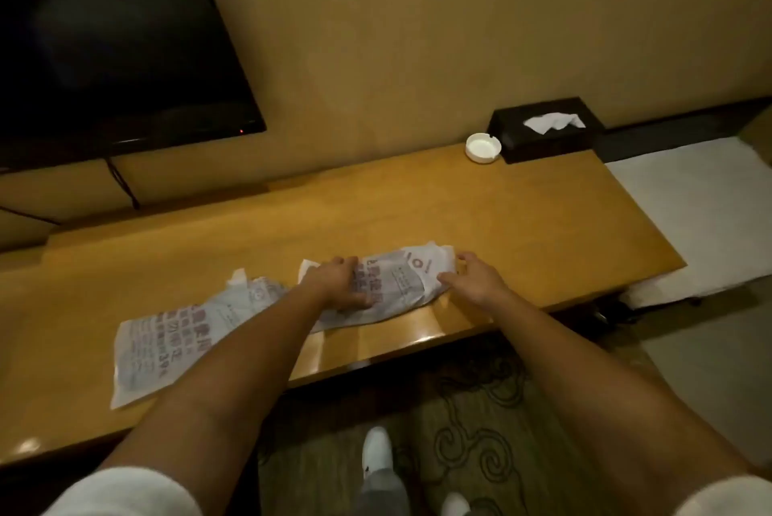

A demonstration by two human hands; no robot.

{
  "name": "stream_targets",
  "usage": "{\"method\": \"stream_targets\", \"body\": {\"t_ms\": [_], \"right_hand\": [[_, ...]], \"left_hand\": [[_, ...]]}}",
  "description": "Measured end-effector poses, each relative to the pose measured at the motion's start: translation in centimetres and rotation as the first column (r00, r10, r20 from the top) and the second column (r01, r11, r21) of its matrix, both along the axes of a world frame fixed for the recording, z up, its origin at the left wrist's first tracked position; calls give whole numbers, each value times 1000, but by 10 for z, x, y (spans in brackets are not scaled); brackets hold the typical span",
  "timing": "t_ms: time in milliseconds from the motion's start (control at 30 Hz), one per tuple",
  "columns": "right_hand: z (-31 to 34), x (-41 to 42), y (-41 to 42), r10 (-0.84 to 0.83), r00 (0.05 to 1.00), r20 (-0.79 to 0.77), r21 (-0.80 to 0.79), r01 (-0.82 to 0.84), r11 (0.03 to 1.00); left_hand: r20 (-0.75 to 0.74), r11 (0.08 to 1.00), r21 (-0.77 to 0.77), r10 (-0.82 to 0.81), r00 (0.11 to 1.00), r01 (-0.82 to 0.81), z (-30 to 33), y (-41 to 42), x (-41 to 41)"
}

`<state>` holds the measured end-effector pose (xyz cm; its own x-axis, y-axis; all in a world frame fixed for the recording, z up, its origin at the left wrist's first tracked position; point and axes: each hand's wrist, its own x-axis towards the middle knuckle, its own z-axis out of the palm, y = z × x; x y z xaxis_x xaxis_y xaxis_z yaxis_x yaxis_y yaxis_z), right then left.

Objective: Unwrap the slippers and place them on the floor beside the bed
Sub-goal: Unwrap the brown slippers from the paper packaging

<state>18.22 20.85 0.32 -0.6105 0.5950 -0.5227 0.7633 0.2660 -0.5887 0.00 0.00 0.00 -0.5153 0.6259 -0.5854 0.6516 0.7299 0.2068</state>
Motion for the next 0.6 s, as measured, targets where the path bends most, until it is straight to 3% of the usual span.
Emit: {"method": "stream_targets", "body": {"t_ms": [100, 200, 300, 400, 500, 600], "right_hand": [[-7, -7, -10, -249, 967, -43, -235, 233, 944], [-2, -17, -27, -344, 939, 12, -427, 316, 847], [5, -11, -36, -277, 960, -34, -361, 247, 899], [27, 4, -38, -207, 963, -174, -412, 120, 903], [63, 21, -36, -178, 911, -372, -495, -32, 868], [97, 37, -40, -248, 821, -514, -523, -71, 849]], "left_hand": [[-67, 999, 7, 42, 997, -42, -13, 1, 9], [153, 991, -39, 130, 980, -126, -18, -6, 26], [410, 937, 150, 232, 882, -316, -19, -21, 47], [593, 765, 332, 286, 753, -552, 3, -42, 68], [682, 681, 401, 225, 696, -613, 43, -60, 96], [691, 650, 455, 174, 702, -609, 77, -66, 130]]}}
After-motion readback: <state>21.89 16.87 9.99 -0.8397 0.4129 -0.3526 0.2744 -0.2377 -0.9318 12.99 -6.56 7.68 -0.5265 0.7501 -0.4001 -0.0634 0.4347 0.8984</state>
